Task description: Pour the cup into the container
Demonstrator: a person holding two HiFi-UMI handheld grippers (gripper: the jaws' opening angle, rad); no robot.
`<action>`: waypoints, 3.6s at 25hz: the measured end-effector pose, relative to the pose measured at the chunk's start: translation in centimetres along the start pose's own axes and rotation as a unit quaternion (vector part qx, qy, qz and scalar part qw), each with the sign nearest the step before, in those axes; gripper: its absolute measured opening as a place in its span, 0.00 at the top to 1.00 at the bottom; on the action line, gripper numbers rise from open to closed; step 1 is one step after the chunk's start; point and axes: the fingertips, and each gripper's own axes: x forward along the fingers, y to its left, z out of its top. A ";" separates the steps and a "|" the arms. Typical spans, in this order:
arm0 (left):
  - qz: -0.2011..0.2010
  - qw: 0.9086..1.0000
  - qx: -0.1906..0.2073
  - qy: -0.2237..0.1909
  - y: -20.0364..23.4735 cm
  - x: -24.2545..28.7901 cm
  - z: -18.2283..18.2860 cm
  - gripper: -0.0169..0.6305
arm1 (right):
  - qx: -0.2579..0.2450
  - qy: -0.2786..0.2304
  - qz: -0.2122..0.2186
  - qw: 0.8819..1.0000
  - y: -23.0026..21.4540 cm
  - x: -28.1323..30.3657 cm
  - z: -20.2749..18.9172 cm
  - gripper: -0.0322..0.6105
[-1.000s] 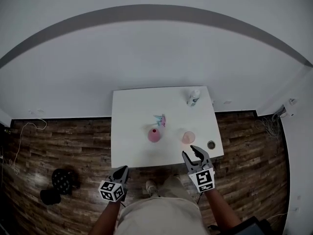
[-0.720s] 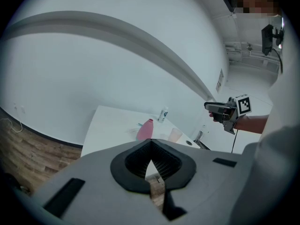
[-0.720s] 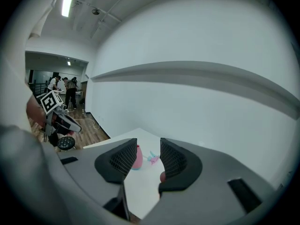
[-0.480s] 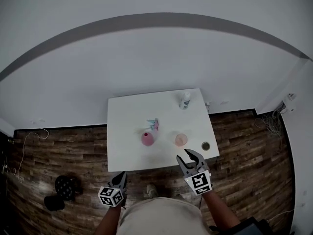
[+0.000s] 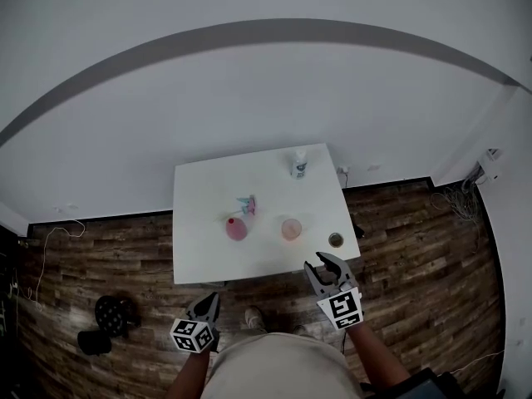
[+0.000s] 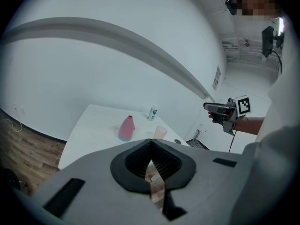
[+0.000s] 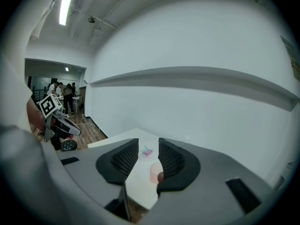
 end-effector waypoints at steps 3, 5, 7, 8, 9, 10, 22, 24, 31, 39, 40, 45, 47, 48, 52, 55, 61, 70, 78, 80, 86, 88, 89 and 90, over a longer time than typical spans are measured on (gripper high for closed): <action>0.005 1.000 0.001 0.001 -1.6 -0.4 -0.9 0.96 | 0.010 -0.004 -0.010 1.000 -1.4 -2.0 -0.6 0.78; 0.009 1.000 0.001 0.000 -2.7 -0.8 -1.4 0.96 | 0.017 -0.007 -0.009 1.000 -1.9 -3.3 -1.1 0.79; 0.013 1.000 0.001 -0.001 -3.8 -1.2 -1.9 0.96 | 0.022 -0.008 -0.006 1.000 -2.2 -4.5 -1.6 0.79; 0.015 1.000 0.000 -0.001 -4.4 -1.4 -2.2 0.96 | 0.024 -0.008 -0.004 1.000 -2.3 -5.2 -1.8 0.79; 0.016 1.000 0.000 -0.001 -5.0 -1.6 -2.5 0.96 | 0.026 -0.008 -0.001 1.000 -2.3 -5.8 -2.0 0.79; 0.018 1.000 0.000 -0.001 -5.7 -1.8 -2.8 0.96 | 0.028 -0.009 0.000 1.000 -2.4 -6.5 -2.2 0.79; 0.027 1.000 0.007 0.007 -12.5 -3.6 -6.6 0.96 | 0.047 -0.066 0.030 0.996 -1.9 -14.1 -0.1 0.79; 0.026 1.000 0.011 0.009 -13.7 -3.4 -6.8 0.96 | 0.053 -0.071 0.041 0.995 -1.9 -15.2 0.1 0.79; 0.020 0.999 0.023 0.014 -17.0 -3.0 -8.2 0.96 | 0.047 -0.075 0.065 0.994 -1.4 -18.5 -1.2 0.79; 0.016 1.000 0.024 0.010 -20.5 -3.7 -9.0 0.96 | 0.052 -0.065 0.078 0.994 -1.6 -21.4 -4.2 0.74; 0.018 1.000 0.024 0.009 -20.7 -4.0 -8.9 0.96 | 0.053 -0.064 0.077 0.994 -1.7 -21.5 -4.6 0.72; 0.029 0.999 0.024 0.007 -21.0 -5.0 -8.8 0.96 | 0.054 -0.061 0.064 0.995 -2.7 -21.9 -5.5 0.66; 0.030 0.999 0.024 0.011 -21.1 -5.0 -8.8 0.96 | 0.054 -0.062 0.063 0.995 -2.9 -21.9 -5.6 0.65; 0.030 0.999 0.024 0.012 -21.2 -4.9 -8.8 0.96 | 0.055 -0.062 0.062 0.995 -3.1 -21.9 -5.8 0.65; 0.024 0.999 0.031 0.015 -22.1 -4.3 -9.0 0.96 | 0.064 -0.057 0.065 0.994 -3.1 -22.2 -6.7 0.64; 0.018 0.999 0.035 0.016 -22.6 -3.9 -8.7 0.96 | 0.071 -0.053 0.068 0.994 -3.0 -22.0 -7.1 0.64; 0.017 0.999 0.031 0.018 -22.6 -4.1 -9.3 0.96 | 0.071 -0.044 0.079 0.993 -2.1 -21.9 -7.6 0.64; 0.015 1.000 0.015 0.016 -21.6 -4.2 -10.3 0.96 | 0.054 -0.025 0.085 0.995 -0.1 -21.6 -8.2 0.64; -0.002 1.000 0.012 0.023 -21.6 -3.4 -11.0 0.96 | 0.042 -0.004 0.079 0.996 1.3 -21.7 -9.1 0.64; -0.005 1.000 0.013 0.022 -21.3 -3.3 -10.9 0.96 | 0.042 -0.001 0.077 0.996 1.7 -21.7 -9.2 0.64; -0.015 1.000 0.015 0.020 -20.5 -3.3 -10.3 0.96 | 0.033 0.011 0.074 0.997 3.3 -21.3 -9.4 0.64; -0.019 0.999 0.018 0.019 -20.1 -3.4 -10.0 0.96 | 0.028 0.013 0.071 0.997 3.7 -20.9 -9.1 0.64; -0.022 0.999 0.019 0.018 -19.8 -3.5 -9.8 0.96 | 0.026 0.014 0.067 0.997 3.8 -20.7 -8.9 0.64; -0.024 0.999 0.020 0.017 -19.6 -3.6 -9.7 0.96 | 0.025 0.014 0.064 0.998 4.0 -20.5 -8.6 0.64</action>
